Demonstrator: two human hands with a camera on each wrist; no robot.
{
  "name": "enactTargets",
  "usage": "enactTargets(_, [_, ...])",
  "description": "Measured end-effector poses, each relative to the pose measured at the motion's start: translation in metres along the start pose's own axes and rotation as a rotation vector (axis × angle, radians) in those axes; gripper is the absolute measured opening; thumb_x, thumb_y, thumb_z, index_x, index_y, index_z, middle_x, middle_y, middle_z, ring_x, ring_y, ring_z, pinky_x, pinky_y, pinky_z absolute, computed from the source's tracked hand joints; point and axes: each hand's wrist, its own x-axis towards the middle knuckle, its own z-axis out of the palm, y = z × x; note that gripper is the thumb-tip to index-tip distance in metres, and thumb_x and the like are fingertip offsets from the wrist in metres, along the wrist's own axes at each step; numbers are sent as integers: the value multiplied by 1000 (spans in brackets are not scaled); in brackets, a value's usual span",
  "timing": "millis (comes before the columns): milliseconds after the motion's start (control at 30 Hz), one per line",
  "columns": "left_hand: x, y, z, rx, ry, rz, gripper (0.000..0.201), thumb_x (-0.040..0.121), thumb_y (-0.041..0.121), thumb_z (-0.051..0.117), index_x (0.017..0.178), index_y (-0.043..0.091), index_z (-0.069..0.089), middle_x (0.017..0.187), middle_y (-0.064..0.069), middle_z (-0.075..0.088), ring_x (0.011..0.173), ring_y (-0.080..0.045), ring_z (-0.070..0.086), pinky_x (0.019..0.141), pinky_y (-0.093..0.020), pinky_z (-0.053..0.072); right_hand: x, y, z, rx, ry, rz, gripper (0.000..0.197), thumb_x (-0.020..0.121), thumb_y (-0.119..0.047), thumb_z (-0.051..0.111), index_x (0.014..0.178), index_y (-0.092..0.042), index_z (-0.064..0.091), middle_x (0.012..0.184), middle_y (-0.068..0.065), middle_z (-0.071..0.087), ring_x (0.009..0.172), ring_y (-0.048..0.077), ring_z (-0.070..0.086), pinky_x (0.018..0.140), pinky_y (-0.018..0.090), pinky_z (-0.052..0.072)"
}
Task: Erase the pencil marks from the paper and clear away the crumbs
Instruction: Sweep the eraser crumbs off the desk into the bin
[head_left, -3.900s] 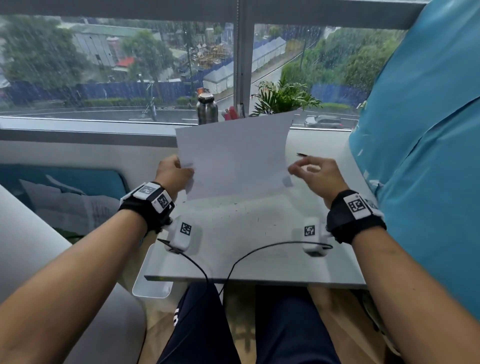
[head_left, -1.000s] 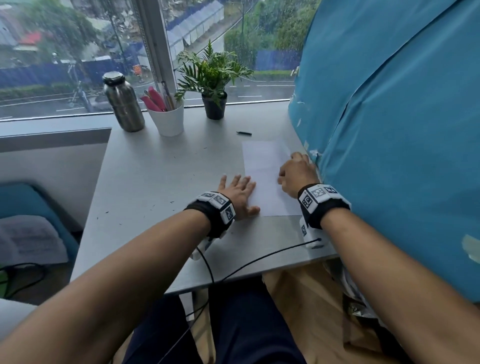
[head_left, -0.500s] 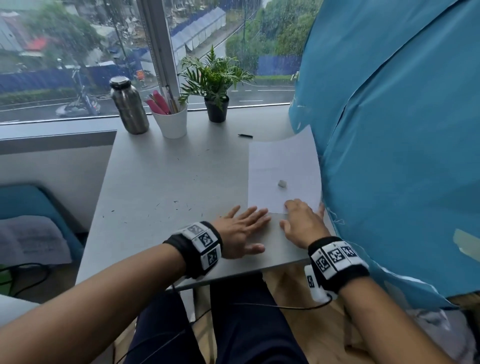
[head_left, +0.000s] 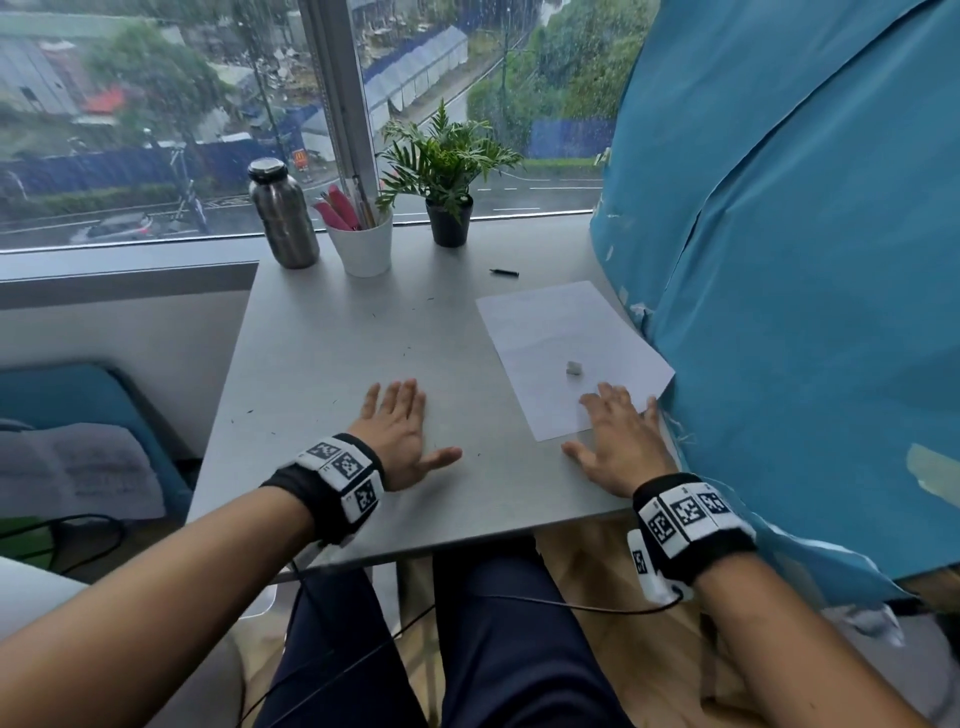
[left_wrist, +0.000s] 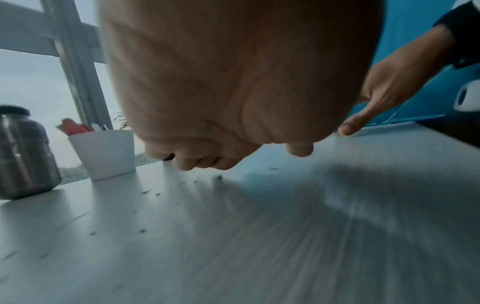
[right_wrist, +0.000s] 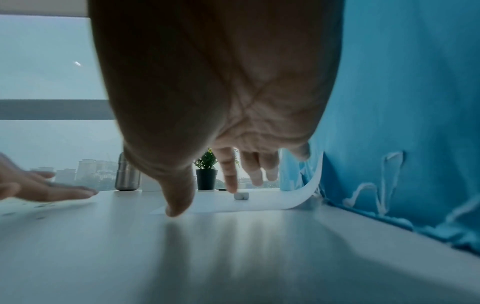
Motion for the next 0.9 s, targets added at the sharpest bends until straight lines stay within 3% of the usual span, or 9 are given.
enactTargets(100, [-10,30,-4,-10,39,281,94,88,76,17,155,17,-12,161,-3,-20,148,-19,-18,118,-44,-16,-8,-3,15,138,-16,-69,58,95,-46,48,145,-23,29,159,8,20,147,23,15,121,46,12])
enactTargets(167, [-18,54,-1,-1,-12,465,85,93,71,20,155,24,-12,160,3,-22,147,-15,-20,118,-42,-16,-11,-1,25,186,-11,-63,59,97,-47,43,148,-25,24,161,6,14,148,22,11,121,44,12])
enactTargets(233, [-23,63,7,4,-68,538,79,95,68,22,155,28,-10,160,6,-22,146,-11,-21,118,-41,-17,-12,2,33,194,9,-67,58,98,-47,39,149,-27,22,162,5,10,149,22,7,121,45,9])
enactTargets(367, [-25,22,22,-38,-55,474,86,88,75,14,155,29,-13,160,9,-22,147,-16,-21,120,-45,-10,-18,5,51,182,92,-69,58,98,-53,26,151,-30,21,163,2,8,150,19,4,119,52,2])
enactTargets(500, [-22,-43,15,-31,-103,204,120,60,95,-8,154,21,-17,161,0,-22,148,-19,-18,121,-46,-7,-20,4,59,145,165,-72,67,90,-58,10,151,-32,21,163,0,10,150,17,6,120,52,4])
enactTargets(600, [-21,-57,5,-5,-95,-7,108,82,83,13,153,8,-16,159,-11,-24,148,-25,-19,120,-43,-10,-19,6,61,136,182,-64,64,92,-57,13,151,-34,21,162,-1,11,150,16,7,120,52,4])
enactTargets(700, [-23,-15,1,-11,-33,165,100,88,77,20,154,9,-14,160,-11,-22,148,-24,-20,121,-45,-9,-19,6,62,132,185,-68,62,93,-56,14,150,-34,21,162,-1,12,150,16,7,120,52,4])
enactTargets(800, [-23,33,8,-31,-68,388,91,91,74,21,155,20,-14,160,2,-22,147,-16,-22,119,-43,-14,-19,7,61,138,179,-71,61,93,-56,17,150,-34,21,162,-1,12,150,16,8,121,51,3])
enactTargets(900, [-14,25,14,-94,-65,376,85,93,71,23,155,26,-12,161,7,-20,147,-14,-20,118,-44,-15,-20,8,60,149,186,-74,61,93,-55,19,150,-34,22,162,0,13,150,17,10,121,51,5])
